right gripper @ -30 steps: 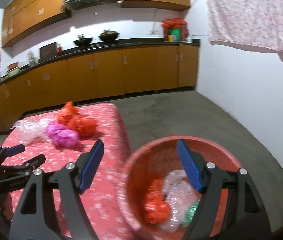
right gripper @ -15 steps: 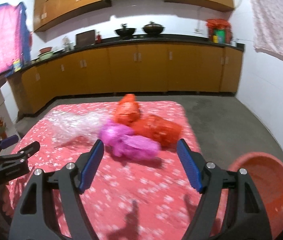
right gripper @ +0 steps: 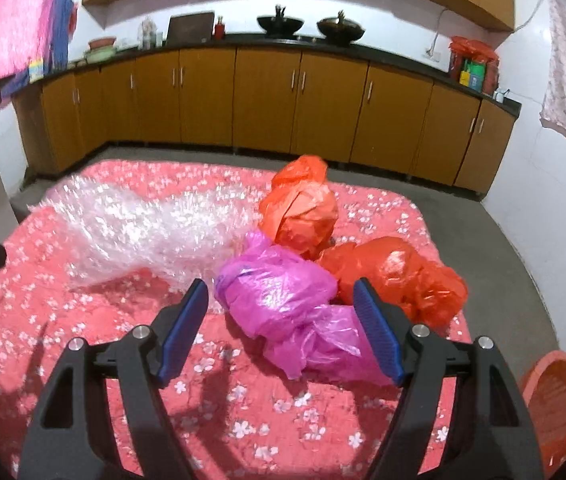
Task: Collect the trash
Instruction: 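Grasp the pink bag with the right tool while the left tool grasps the bubble wrap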
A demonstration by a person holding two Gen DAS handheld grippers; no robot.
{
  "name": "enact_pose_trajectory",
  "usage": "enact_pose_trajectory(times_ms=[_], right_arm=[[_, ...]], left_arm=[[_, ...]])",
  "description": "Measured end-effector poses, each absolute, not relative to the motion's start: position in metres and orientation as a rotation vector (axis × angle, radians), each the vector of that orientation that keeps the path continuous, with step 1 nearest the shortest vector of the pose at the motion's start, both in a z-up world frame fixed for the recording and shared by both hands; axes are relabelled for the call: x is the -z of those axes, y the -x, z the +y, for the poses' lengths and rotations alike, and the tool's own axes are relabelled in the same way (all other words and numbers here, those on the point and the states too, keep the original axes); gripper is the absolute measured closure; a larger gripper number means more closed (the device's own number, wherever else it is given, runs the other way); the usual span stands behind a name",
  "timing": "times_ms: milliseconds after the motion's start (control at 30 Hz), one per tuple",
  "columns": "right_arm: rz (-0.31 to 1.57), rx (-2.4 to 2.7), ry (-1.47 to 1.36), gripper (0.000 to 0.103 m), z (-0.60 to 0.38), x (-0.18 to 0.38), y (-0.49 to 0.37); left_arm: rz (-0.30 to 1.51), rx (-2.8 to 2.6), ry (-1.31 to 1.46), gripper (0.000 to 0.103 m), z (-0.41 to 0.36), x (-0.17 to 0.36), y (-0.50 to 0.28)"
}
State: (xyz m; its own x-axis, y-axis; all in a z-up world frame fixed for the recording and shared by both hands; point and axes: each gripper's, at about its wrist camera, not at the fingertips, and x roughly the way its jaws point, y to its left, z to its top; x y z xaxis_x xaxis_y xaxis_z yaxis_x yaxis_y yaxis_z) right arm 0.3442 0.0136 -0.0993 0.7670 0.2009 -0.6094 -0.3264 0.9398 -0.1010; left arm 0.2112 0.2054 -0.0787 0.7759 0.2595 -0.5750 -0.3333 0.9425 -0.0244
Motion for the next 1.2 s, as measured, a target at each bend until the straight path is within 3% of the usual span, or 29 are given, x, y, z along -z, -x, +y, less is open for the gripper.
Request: enact_pose_trajectory(times_ms=[67, 267, 767, 1067, 1100, 1200], right_arm=[[0.668, -0.297, 0.221, 0.048, 0.018, 0.104, -0.349], [0.668, -0.297, 0.203, 0.059, 0.017, 0.103, -0.348], [0.646, -0.281, 0.078, 0.062, -0.041, 0.095, -0.298], [0.646, -0.239, 0.031, 0.062, -0.074, 0.093, -0.286], [0.649, -0.238, 0.028, 0.062, -0.076, 0.094, -0.286], [0.657, -0.238, 0.020, 0.062, -0.078, 0.096, -0.287]], left_arm=[[0.599, -0.317, 0.130, 0.011, 0.205, 0.077, -0.215], [0.580, -0.293, 0.123, 0.008, 0.196, 0.070, -0.222], [0.539, -0.204, 0.039, 0.002, 0.145, 0.047, -0.255], [0.701, -0.134, 0.014, 0.002, 0.129, 0.077, -0.320], [0.719, -0.125, 0.018, 0.003, 0.129, 0.082, -0.322], [0.766, -0.103, 0.031, 0.020, 0.129, 0.095, -0.329]])
